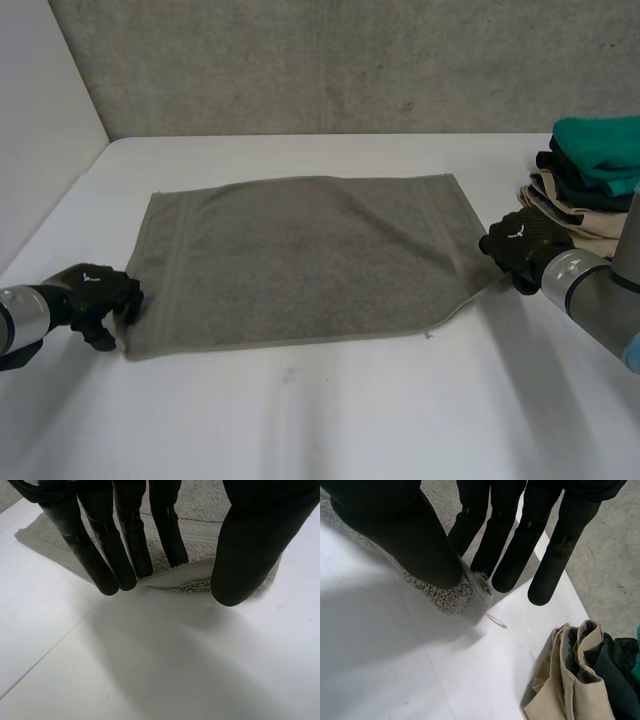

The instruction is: Fold the laundry.

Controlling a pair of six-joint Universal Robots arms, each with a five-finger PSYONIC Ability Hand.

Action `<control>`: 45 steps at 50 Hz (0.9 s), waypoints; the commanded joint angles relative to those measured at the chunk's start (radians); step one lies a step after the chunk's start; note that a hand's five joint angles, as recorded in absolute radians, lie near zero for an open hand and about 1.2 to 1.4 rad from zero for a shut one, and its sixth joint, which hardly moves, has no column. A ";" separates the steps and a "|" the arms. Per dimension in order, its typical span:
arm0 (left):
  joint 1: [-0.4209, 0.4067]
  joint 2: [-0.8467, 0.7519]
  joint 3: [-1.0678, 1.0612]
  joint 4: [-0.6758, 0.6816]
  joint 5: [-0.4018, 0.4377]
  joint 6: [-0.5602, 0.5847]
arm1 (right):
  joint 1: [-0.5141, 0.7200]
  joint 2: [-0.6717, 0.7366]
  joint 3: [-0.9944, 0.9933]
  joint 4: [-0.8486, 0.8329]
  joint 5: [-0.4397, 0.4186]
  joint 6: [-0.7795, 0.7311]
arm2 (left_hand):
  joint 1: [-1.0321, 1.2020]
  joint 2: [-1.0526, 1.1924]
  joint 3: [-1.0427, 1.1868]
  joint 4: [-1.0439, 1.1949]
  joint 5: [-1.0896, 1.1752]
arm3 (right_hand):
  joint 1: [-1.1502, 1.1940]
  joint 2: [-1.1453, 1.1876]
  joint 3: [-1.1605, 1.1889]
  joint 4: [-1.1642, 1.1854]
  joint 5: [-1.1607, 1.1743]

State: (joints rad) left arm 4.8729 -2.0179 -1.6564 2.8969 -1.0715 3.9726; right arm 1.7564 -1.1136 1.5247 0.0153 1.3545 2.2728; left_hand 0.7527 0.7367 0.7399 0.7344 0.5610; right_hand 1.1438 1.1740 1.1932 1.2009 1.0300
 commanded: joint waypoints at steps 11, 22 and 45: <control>0.050 -0.007 -0.025 -0.016 0.136 0.072 | -0.005 -0.005 0.006 -0.003 0.000 0.008 | 0.572 0.588 0.585 0.590 0.589 | 0.252 0.222 0.203 0.195 0.192; 0.060 0.047 -0.052 -0.162 0.076 0.175 | -0.054 -0.118 0.046 0.196 -0.003 -0.116 | 0.644 0.660 0.656 0.662 0.661 | 0.252 0.222 0.203 0.195 0.192; -0.099 -0.008 0.311 -0.124 -0.073 -0.182 | -0.005 0.082 -0.231 0.137 0.026 -0.077 | 0.644 0.660 0.656 0.662 0.661 | 0.252 0.222 0.203 0.195 0.192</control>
State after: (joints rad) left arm 4.8333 -1.9542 -1.5120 2.6883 -1.1049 3.9577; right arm 1.7259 -1.1222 1.4402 0.2481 1.3469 2.0570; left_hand 1.1640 1.1950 1.1850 1.1933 0.9895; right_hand 1.1438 1.1740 1.1932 1.2009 1.0300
